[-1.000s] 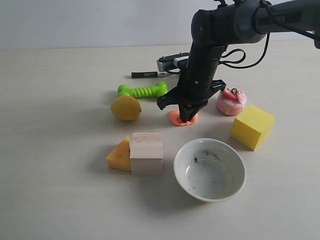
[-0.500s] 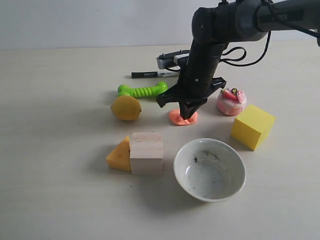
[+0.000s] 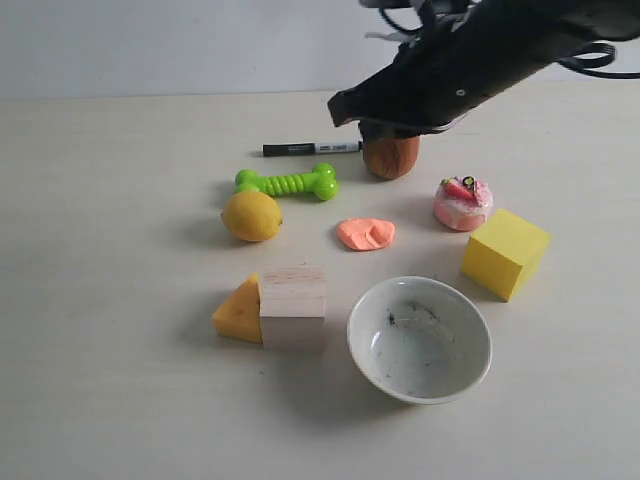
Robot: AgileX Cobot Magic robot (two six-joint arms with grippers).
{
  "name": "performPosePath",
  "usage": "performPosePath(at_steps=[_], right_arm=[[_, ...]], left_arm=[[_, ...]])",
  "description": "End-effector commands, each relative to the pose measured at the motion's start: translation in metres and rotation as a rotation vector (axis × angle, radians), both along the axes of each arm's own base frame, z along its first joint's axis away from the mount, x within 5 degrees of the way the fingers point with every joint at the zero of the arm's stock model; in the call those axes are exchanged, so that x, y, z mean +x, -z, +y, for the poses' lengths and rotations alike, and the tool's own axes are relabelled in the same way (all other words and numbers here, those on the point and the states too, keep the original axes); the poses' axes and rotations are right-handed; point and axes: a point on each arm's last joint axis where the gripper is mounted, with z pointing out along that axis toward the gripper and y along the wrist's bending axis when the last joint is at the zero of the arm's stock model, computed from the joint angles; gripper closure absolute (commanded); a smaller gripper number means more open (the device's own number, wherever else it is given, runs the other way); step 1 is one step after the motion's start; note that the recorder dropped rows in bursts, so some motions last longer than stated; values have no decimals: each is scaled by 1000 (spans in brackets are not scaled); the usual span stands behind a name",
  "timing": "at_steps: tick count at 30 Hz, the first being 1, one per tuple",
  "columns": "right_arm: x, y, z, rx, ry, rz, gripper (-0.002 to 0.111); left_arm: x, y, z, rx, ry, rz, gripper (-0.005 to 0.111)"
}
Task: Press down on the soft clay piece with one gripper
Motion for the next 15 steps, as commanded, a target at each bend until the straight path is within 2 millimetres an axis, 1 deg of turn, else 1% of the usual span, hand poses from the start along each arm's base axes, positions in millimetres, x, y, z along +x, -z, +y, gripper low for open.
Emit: performPosePath(at_steps=[1, 2, 3, 4, 5, 6, 7, 10, 11, 13, 14, 15], right_arm=[[-31, -35, -17, 62, 13, -128, 108], [-37, -43, -19, 78, 11, -130, 108], [-45, -60, -23, 105, 14, -182, 108], [-48, -67, -25, 119, 19, -209, 108], [-55, -81, -29, 137, 21, -263, 108], [-58, -87, -31, 148, 26, -289, 108], [-63, -97, -34, 163, 32, -342, 108], [-74, -118, -44, 129, 12, -485, 108], [-81, -126, -50, 97, 9, -535, 108], [-88, -135, -60, 82, 62, -563, 108], [-93, -141, -73, 60, 128, -577, 108], [-95, -143, -81, 58, 171, -574, 108]], left_arm=[[0, -3, 0, -6, -2, -25, 107], [0, -3, 0, -6, -2, -25, 107], [0, -3, 0, -6, -2, -25, 107], [0, -3, 0, -6, -2, -25, 107], [0, -3, 0, -6, -2, -25, 107], [0, -3, 0, -6, -2, -25, 107], [0, -3, 0, -6, -2, -25, 107], [0, -3, 0, -6, -2, -25, 107], [0, -3, 0, -6, -2, -25, 107], [0, -3, 0, -6, -2, -25, 107], [0, -3, 0, -6, -2, -25, 107], [0, -3, 0, -6, -2, -25, 107]])
